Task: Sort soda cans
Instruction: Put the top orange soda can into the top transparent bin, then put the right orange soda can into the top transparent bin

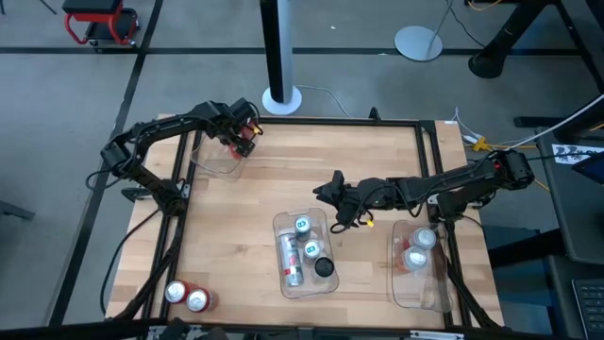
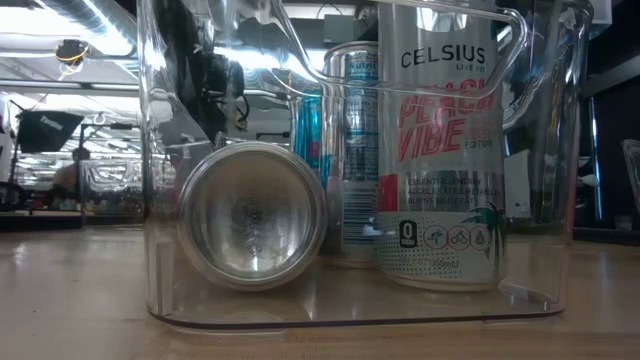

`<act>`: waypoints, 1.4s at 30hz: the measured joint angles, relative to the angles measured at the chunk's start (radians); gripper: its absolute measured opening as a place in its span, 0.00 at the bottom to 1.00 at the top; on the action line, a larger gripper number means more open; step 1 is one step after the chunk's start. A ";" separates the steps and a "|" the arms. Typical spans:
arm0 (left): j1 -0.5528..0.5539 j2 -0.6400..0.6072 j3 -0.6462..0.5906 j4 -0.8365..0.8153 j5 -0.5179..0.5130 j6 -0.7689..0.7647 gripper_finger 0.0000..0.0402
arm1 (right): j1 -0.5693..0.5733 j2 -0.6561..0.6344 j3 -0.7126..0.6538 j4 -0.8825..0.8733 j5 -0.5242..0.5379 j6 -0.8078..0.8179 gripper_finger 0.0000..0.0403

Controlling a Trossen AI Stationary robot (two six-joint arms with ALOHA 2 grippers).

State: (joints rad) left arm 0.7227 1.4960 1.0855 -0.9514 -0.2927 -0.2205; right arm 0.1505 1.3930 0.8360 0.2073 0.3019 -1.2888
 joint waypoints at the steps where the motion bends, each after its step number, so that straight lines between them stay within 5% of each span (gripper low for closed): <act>1: 0.000 0.000 0.001 -0.004 -0.002 0.001 0.88 | 0.000 0.000 0.000 0.000 0.000 0.000 0.38; 13: -0.018 -0.002 0.214 -0.251 -0.010 -0.047 0.88 | 0.000 0.000 0.000 -0.002 0.000 0.000 0.38; 21: -0.168 -0.036 0.314 -0.381 -0.001 -0.105 0.88 | 0.000 0.000 0.000 -0.032 0.000 0.003 0.38; 32: -0.711 -0.128 0.319 -0.424 0.071 -0.363 0.88 | 0.000 0.000 0.000 -0.031 0.000 0.004 0.38; 42: -1.189 -0.119 0.319 -0.292 0.072 -0.641 0.88 | 0.000 0.000 0.000 -0.030 0.000 0.021 0.38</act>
State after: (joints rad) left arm -0.4666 1.3769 1.4044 -1.2430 -0.2203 -0.8619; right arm 0.1502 1.3930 0.8360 0.1776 0.3023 -1.2675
